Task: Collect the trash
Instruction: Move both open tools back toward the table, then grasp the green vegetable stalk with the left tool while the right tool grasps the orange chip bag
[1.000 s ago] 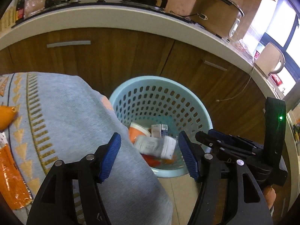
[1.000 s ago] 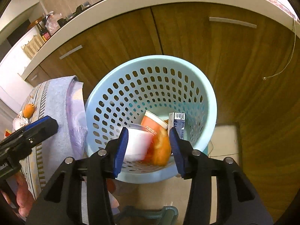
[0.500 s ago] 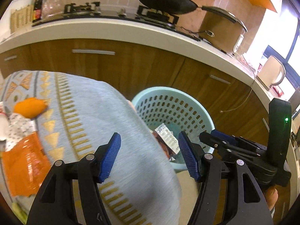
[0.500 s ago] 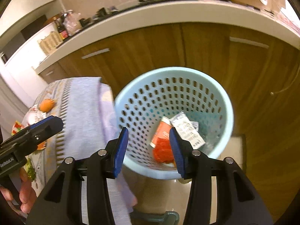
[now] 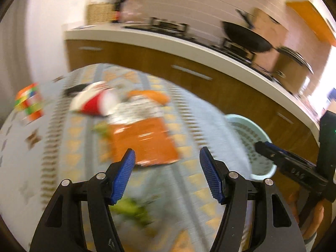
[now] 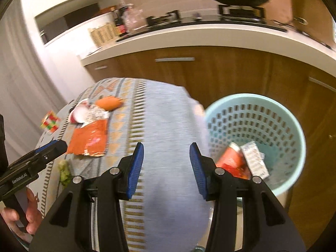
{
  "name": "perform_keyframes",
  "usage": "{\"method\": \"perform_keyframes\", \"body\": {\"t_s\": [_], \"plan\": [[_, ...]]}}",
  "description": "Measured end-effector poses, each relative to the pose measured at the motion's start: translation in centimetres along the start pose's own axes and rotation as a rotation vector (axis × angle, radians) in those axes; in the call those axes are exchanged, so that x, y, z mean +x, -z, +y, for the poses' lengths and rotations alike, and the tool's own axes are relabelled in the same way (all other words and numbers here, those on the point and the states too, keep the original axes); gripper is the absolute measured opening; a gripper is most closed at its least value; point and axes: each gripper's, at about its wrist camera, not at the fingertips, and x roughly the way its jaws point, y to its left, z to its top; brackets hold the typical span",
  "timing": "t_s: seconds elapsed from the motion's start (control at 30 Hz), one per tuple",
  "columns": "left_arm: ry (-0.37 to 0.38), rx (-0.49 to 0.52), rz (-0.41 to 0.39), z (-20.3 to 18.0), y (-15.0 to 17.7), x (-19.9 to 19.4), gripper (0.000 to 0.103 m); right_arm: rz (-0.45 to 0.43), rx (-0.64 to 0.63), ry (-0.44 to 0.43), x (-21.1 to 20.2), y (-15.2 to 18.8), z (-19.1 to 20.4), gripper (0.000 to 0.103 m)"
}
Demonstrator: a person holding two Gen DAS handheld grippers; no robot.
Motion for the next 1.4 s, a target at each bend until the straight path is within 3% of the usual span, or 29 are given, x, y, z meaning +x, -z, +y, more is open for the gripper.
{"method": "perform_keyframes", "body": {"t_s": [0.17, 0.27, 0.4, 0.57, 0.6, 0.7, 0.77, 0.83, 1.0, 1.23, 1.4], "plan": [[-0.068, -0.102, 0.022, 4.6, 1.9, -1.3, 0.065, 0.013, -0.053, -0.035, 1.0, 0.6, 2.8, 0.042], [-0.045, -0.158, 0.080, 6.5, 3.2, -1.0, 0.065, 0.027, -0.062, -0.052, 1.6, 0.9, 3.9, 0.042], [0.011, -0.183, 0.127, 6.2, 4.2, 0.0, 0.065, 0.038, -0.074, -0.059, 1.8, 1.2, 4.8, 0.042], [-0.023, -0.165, 0.145, 4.4, 4.0, 1.9, 0.064, 0.037, -0.088, -0.059, 1.7, 1.3, 5.9, 0.042], [-0.038, -0.161, 0.144, 4.3, 4.0, 2.1, 0.061, 0.037, -0.091, -0.060, 1.6, 1.3, 6.2, 0.042], [-0.108, -0.132, 0.151, 3.6, 3.5, 2.8, 0.041, 0.039, -0.112, -0.065, 1.7, 1.2, 7.2, 0.042], [-0.110, -0.131, 0.153, 4.0, 3.3, 3.0, 0.035, 0.039, -0.128, -0.069, 1.8, 1.0, 7.9, 0.042], [-0.093, -0.137, 0.153, 4.4, 3.4, 2.8, 0.029, 0.041, -0.145, -0.076, 2.1, 0.8, 8.9, 0.042], [-0.003, -0.191, 0.147, 6.2, 3.7, 2.0, 0.026, 0.069, -0.175, -0.128, 3.8, 0.2, 11.4, 0.042], [0.016, -0.212, 0.094, 8.4, 3.5, 0.2, 0.025, 0.120, -0.116, -0.130, 7.7, -1.2, 13.1, 0.071], [0.021, -0.219, 0.069, 9.4, 3.0, -0.4, 0.025, 0.185, -0.110, -0.114, 11.5, -1.7, 14.1, 0.075]]}}
